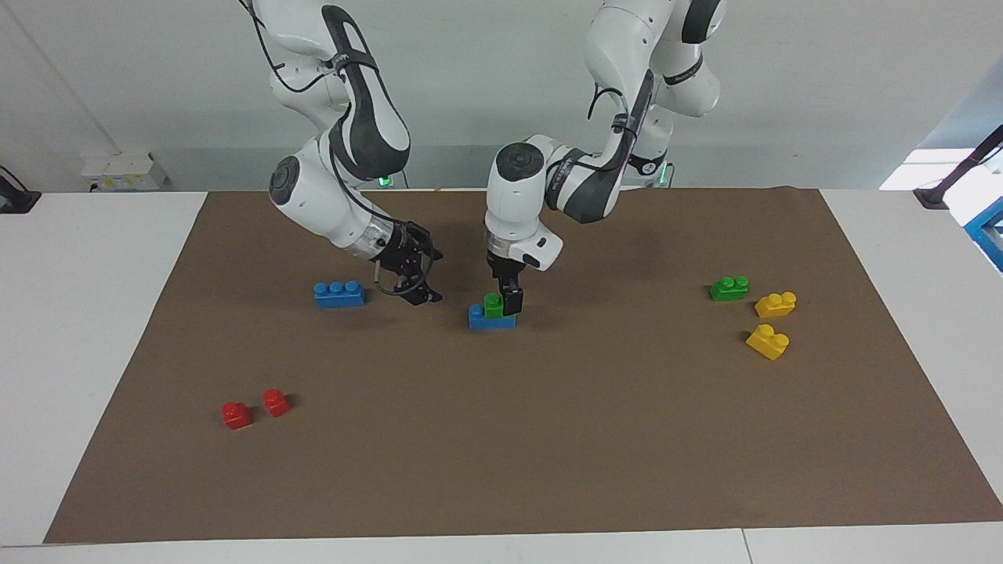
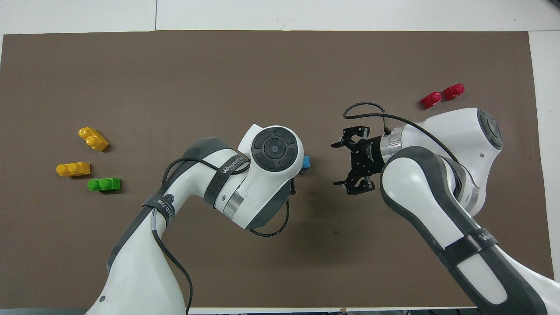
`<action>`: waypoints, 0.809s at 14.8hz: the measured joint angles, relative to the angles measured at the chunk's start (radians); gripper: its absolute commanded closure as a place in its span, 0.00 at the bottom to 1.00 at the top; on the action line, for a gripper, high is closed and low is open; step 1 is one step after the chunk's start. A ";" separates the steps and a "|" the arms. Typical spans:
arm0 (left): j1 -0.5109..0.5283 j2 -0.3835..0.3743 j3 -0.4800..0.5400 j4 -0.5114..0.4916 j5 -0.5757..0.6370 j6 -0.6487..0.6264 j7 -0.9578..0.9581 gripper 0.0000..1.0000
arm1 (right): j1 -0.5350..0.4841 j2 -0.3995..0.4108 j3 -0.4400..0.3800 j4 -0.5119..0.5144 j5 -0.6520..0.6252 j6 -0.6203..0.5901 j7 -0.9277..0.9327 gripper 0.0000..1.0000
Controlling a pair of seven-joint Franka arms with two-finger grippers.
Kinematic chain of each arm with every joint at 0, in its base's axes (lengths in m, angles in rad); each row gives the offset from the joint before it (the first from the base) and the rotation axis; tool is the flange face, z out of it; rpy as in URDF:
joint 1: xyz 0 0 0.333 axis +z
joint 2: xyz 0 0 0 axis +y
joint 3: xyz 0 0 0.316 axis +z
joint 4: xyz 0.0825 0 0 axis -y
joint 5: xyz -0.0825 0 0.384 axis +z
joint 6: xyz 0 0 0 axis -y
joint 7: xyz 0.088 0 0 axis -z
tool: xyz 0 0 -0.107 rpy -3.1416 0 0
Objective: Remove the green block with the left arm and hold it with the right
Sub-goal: 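Grasp the green brick with the left gripper while the right gripper approaches, then close the right gripper on the blue brick beside the left gripper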
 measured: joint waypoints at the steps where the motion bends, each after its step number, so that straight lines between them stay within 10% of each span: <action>1: -0.002 0.000 0.000 -0.005 0.000 0.005 0.000 0.00 | 0.009 0.012 0.000 -0.001 0.007 0.022 -0.001 0.00; 12: -0.012 0.002 0.008 -0.036 0.000 0.046 -0.006 0.00 | 0.103 0.154 0.000 -0.002 0.139 0.226 -0.123 0.00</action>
